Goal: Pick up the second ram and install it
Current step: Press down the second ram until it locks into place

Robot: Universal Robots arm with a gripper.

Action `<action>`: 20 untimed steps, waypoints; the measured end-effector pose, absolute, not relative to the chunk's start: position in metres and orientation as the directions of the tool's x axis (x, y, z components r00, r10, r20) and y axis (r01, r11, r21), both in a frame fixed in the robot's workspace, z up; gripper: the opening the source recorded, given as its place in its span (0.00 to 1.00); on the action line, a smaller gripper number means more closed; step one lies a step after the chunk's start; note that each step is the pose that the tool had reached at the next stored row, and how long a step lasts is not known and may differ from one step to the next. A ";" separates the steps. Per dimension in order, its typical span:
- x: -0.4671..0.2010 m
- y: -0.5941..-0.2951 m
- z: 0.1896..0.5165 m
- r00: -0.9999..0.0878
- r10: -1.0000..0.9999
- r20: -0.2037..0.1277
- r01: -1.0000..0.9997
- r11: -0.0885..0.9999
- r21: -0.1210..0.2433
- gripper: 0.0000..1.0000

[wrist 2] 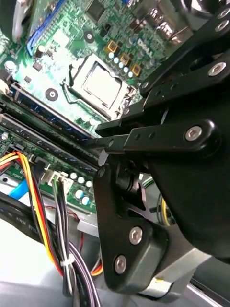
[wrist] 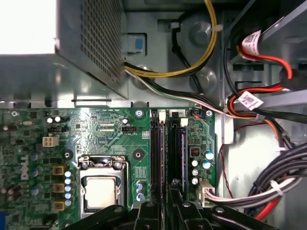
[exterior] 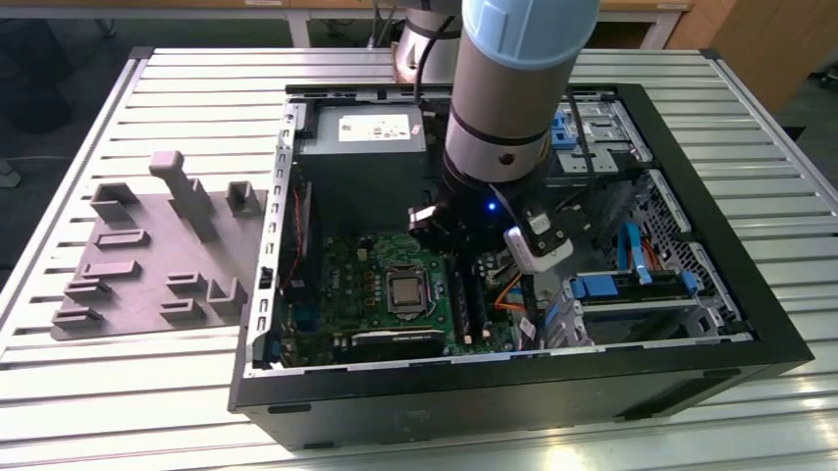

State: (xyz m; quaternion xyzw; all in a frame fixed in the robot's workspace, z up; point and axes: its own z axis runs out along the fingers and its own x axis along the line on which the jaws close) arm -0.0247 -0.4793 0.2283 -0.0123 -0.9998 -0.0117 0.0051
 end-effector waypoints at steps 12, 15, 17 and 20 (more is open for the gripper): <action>-0.025 -0.479 0.226 -1.000 0.024 0.011 0.025 0.999 0.024 0.11; -0.025 -0.479 0.222 -1.000 0.025 0.011 0.025 0.999 0.025 0.11; -0.025 -0.479 0.220 -1.000 0.024 0.011 0.025 0.999 0.024 0.11; -0.025 -0.479 0.218 -1.000 0.024 0.011 0.025 0.999 0.025 0.11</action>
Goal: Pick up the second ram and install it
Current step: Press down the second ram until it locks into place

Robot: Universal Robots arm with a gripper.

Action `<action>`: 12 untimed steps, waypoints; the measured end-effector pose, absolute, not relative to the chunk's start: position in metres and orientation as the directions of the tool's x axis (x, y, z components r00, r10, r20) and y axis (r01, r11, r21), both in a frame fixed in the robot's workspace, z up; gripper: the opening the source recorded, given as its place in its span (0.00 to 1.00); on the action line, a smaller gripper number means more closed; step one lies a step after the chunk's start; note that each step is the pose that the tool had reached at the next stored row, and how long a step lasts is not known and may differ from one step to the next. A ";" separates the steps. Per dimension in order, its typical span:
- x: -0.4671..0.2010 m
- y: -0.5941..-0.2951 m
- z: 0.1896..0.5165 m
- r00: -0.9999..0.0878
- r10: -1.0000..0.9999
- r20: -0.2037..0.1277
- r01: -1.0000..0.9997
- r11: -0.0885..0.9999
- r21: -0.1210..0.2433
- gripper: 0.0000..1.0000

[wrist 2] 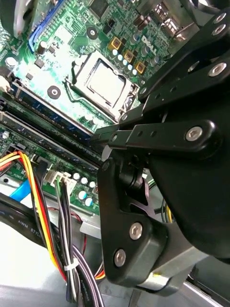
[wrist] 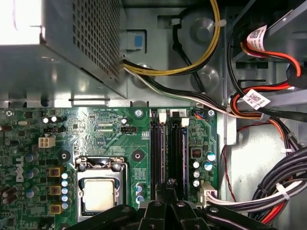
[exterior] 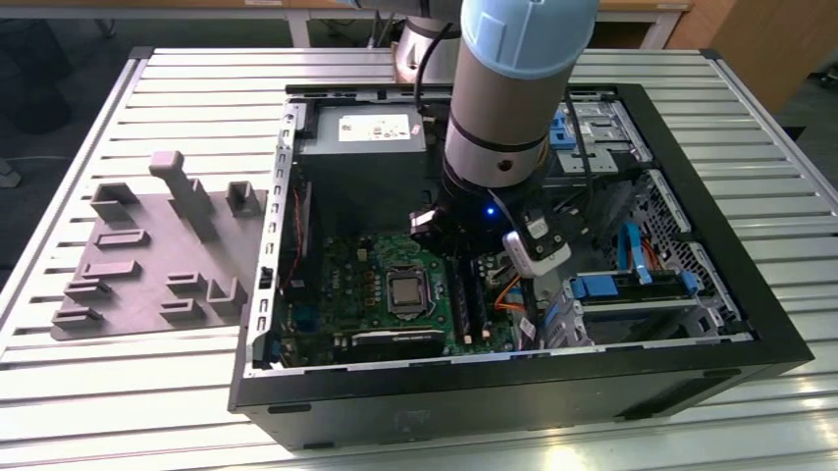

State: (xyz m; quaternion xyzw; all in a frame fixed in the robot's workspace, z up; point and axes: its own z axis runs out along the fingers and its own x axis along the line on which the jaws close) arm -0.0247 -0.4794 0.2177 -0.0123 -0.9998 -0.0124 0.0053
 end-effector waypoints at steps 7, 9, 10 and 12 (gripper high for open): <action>-0.025 -0.479 0.237 -1.000 0.024 0.011 0.025 0.999 0.026 0.11; -0.025 -0.479 0.244 -1.000 0.024 0.011 0.025 0.999 0.025 0.11; -0.025 -0.479 0.245 -1.000 0.024 0.011 0.025 0.999 0.026 0.11; -0.025 -0.479 0.245 -1.000 0.024 0.011 0.025 0.999 0.026 0.11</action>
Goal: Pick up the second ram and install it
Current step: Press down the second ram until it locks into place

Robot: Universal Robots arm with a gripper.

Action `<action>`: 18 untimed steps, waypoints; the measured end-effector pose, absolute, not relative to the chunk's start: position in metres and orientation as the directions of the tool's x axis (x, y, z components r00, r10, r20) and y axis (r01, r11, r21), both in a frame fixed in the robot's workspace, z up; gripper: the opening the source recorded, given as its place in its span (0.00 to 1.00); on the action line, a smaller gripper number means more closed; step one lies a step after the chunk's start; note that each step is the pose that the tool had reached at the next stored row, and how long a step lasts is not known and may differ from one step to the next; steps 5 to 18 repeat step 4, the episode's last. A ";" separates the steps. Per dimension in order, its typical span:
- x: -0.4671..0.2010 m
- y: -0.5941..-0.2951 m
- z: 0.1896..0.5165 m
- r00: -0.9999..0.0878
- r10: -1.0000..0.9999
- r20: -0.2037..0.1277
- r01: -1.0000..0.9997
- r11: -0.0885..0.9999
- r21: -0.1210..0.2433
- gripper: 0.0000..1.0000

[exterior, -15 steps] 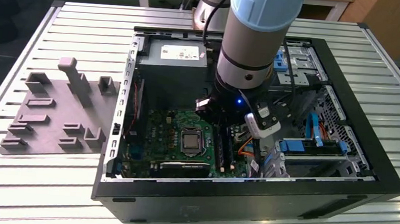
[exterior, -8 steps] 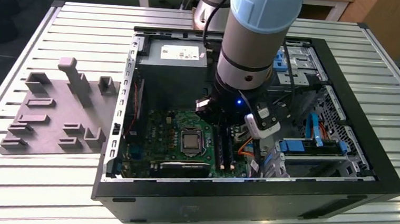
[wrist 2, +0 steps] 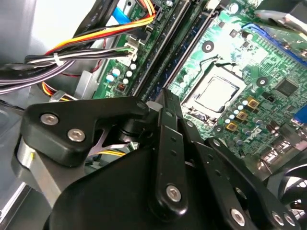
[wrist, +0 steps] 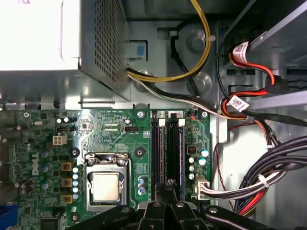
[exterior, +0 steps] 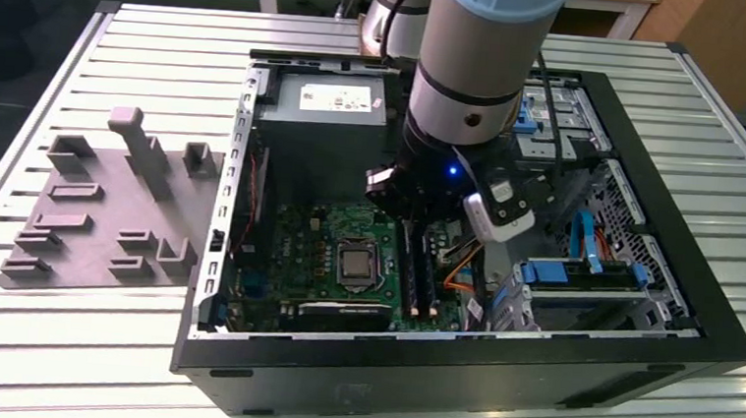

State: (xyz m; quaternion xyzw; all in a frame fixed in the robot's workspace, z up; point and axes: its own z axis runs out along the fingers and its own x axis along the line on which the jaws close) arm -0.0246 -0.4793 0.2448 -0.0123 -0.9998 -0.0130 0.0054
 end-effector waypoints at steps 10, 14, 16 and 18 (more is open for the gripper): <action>-0.025 -0.479 0.245 -1.000 0.024 0.011 0.025 0.999 0.026 0.11; -0.025 -0.479 0.245 -1.000 0.024 0.011 0.025 0.999 0.026 0.11; -0.025 -0.479 0.245 -1.000 0.024 0.011 0.025 0.999 0.026 0.11; -0.025 -0.479 0.245 -1.000 0.024 0.011 0.025 0.999 0.026 0.11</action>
